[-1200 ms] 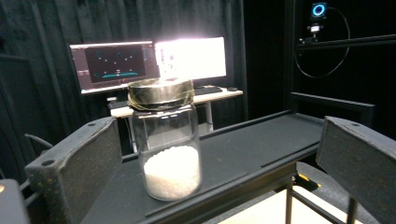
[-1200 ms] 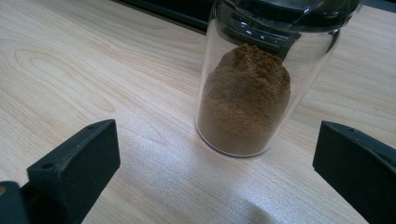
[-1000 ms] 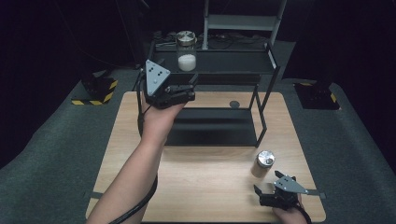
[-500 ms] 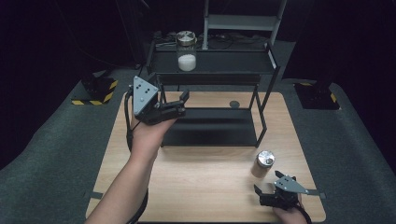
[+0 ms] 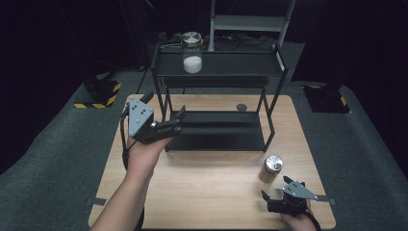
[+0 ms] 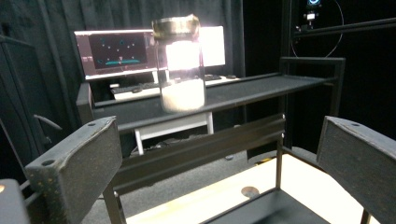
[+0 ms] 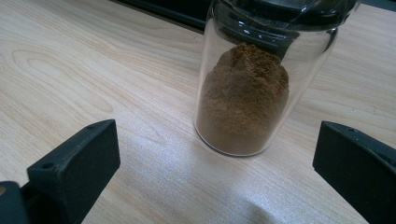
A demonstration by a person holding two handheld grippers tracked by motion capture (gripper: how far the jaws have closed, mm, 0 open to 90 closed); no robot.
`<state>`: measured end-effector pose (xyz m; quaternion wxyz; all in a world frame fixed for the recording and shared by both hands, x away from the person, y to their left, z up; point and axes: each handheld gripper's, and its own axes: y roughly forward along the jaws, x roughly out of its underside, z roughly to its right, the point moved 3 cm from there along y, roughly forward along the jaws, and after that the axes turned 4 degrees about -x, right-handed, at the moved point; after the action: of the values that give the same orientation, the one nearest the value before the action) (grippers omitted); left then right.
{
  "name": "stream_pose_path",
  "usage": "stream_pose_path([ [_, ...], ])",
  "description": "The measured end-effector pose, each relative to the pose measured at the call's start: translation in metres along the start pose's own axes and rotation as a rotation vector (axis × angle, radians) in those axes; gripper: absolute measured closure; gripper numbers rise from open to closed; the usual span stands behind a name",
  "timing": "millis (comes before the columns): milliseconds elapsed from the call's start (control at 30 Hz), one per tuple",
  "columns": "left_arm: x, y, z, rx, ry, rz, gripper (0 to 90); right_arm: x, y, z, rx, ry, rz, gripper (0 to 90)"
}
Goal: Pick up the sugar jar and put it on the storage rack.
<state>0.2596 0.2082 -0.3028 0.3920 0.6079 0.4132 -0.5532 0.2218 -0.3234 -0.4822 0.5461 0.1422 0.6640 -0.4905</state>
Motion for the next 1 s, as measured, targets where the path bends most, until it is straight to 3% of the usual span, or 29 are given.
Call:
stream_pose_path([
  [700,0.065,-0.018,0.007,0.021,-0.021,-0.1,0.3,0.0,0.0,0.0,0.002,-0.001,-0.001,0.0],
  [1000,0.094,-0.029,0.003,0.024,-0.037,-0.158,0.3,0.0,0.0,0.0,0.003,0.0,-0.001,0.0],
])
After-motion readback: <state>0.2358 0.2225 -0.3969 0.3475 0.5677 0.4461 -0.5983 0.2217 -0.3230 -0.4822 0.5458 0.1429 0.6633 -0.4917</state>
